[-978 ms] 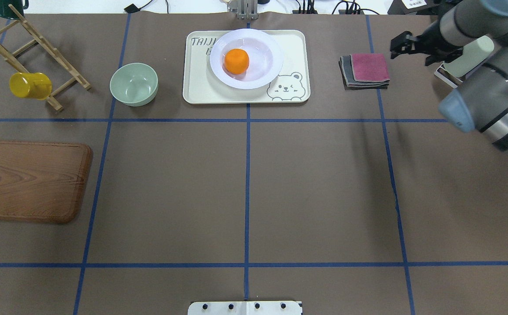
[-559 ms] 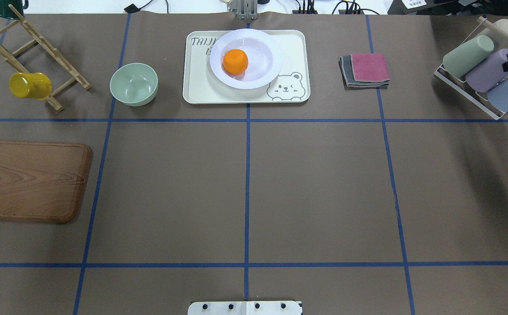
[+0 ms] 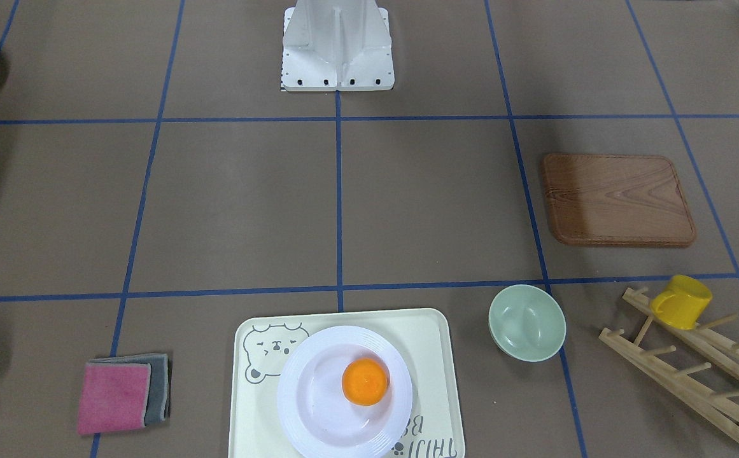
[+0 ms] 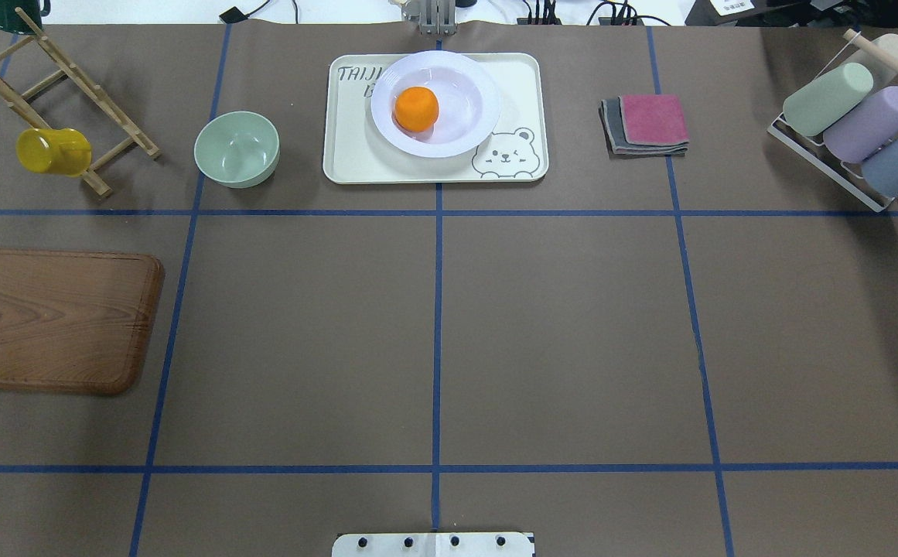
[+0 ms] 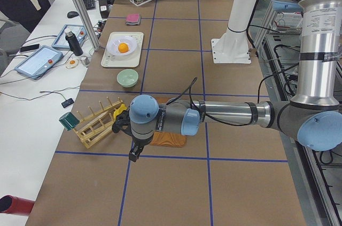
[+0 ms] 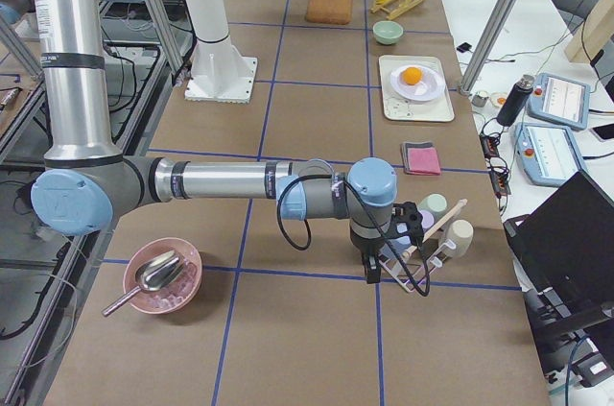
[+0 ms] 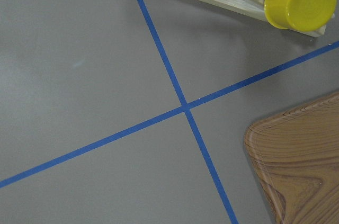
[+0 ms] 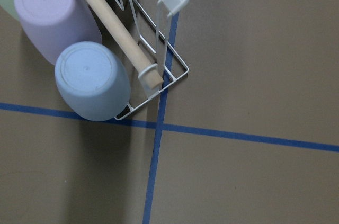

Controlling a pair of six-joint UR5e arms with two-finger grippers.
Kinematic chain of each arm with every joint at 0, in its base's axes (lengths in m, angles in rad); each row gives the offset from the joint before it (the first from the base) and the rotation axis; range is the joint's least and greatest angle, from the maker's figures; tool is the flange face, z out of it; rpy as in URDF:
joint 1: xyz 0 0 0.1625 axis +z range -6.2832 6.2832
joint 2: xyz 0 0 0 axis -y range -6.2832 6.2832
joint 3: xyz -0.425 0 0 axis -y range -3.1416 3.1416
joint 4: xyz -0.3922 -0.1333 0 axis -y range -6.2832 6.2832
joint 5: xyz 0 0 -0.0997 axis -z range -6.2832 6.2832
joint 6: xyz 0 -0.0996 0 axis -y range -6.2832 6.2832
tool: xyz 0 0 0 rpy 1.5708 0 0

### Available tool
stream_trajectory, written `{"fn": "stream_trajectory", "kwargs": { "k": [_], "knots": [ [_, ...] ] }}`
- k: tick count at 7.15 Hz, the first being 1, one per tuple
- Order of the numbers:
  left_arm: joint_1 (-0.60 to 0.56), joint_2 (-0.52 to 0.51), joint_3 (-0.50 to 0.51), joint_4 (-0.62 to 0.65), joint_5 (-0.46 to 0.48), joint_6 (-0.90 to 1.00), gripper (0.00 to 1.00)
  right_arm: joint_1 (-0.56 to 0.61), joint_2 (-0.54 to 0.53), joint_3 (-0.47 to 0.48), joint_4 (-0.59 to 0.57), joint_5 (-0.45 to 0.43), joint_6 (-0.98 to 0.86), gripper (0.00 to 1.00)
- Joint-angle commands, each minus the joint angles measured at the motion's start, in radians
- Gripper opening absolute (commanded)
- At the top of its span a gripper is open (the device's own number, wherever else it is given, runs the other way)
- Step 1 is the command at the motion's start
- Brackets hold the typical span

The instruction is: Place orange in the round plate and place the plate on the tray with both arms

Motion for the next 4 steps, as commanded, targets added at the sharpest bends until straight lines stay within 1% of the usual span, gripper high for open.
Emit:
{"fn": "stream_trajectory", "kwargs": {
  "k": [1, 4],
  "knots": [
    [0.002, 0.004, -0.005, 0.036, -0.004, 0.002, 1.0, 0.014, -0.042, 0.069, -0.147, -0.032, -0.111, 1.0],
    [0.002, 0.001, -0.009, 0.034, 0.005, 0.011, 1.0, 0.014, -0.062, 0.063, -0.147, -0.025, -0.11, 1.0]
  ]
}}
